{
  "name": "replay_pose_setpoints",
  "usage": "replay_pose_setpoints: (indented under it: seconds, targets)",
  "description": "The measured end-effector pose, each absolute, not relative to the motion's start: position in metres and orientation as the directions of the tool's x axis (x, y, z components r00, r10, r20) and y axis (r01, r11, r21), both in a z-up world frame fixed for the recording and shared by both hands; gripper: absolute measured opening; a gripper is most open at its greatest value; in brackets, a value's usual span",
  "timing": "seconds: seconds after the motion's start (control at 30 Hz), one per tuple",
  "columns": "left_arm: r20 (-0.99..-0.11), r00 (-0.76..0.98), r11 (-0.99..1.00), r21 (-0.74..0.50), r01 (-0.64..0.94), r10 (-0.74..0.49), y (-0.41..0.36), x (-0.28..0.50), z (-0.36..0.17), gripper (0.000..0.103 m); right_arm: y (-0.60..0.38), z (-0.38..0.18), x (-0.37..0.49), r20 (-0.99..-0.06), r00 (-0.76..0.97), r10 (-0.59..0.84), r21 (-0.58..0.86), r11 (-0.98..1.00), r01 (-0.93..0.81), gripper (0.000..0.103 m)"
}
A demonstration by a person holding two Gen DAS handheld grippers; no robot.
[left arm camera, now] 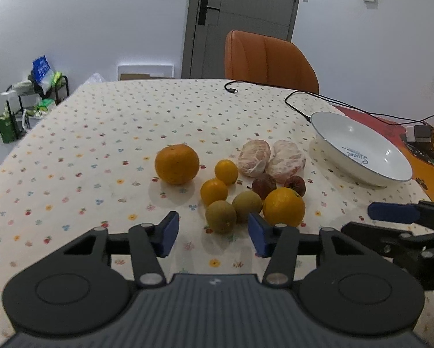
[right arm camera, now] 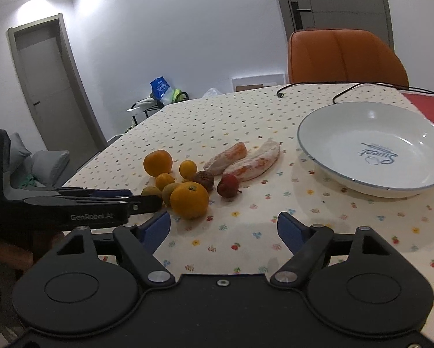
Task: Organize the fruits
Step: 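Grasp a small olive-green fruit with the left tool while the right tool grasps a mandarin orange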
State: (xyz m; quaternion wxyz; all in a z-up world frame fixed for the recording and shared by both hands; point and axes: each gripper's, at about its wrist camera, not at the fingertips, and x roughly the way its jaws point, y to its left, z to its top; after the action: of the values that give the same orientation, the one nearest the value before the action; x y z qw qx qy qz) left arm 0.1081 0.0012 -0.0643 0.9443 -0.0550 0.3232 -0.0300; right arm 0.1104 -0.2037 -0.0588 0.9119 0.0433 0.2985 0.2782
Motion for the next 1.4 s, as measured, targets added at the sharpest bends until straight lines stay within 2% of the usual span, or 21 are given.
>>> replay_pose_setpoints:
  seconds: [0.07, 0.13, 0.17, 0.57, 0.9, 0.93, 1.0, 1.4]
  targets:
    - [-0.614, 0.783, 0.991, -0.131, 0.025, -0.101, 0.0, 0.113, -0.067, 0.044, -0.201, -0.061, 0.115, -0.524, 0.663, 0.535, 0.253, 0.841, -0.478, 0.077]
    - [-0.608, 0.789, 0.993, -0.112, 0.024, -0.088, -0.002, 0.116, -0.069, 0.034, -0.2, -0.062, 0.118, -0.526, 0.657, 0.54, 0.266, 0.838, -0.476, 0.075]
    - [-0.608, 0.789, 0.994, -0.108, 0.028, -0.088, -0.003, 0.118, -0.069, 0.024, -0.199, -0.062, 0.119, -0.526, 0.656, 0.541, 0.271, 0.838, -0.474, 0.074]
    - [-0.604, 0.792, 0.992, -0.13, 0.009, -0.086, 0.011, 0.108, -0.065, 0.023, -0.177, -0.062, 0.127, -0.529, 0.613, 0.587, 0.288, 0.804, -0.521, 0.067]
    - [-0.591, 0.804, 0.99, -0.137, -0.022, -0.064, 0.026, 0.098, -0.059, 0.023, -0.157, -0.064, 0.135, -0.539, 0.598, 0.592, 0.289, 0.798, -0.53, 0.066]
    - [-0.59, 0.805, 0.99, -0.137, -0.024, -0.062, 0.026, 0.097, -0.059, 0.023, -0.155, -0.065, 0.136, -0.538, 0.598, 0.594, 0.287, 0.797, -0.532, 0.064]
    - [-0.589, 0.806, 0.99, -0.136, -0.029, -0.057, 0.027, 0.096, -0.058, 0.023, -0.151, -0.069, 0.138, -0.553, 0.587, 0.592, 0.283, 0.796, -0.535, 0.036]
    - [-0.556, 0.828, 0.993, -0.122, -0.003, -0.066, 0.009, 0.087, -0.045, 0.023, -0.175, -0.057, 0.118, -0.512, 0.627, 0.588, 0.274, 0.803, -0.53, 0.035]
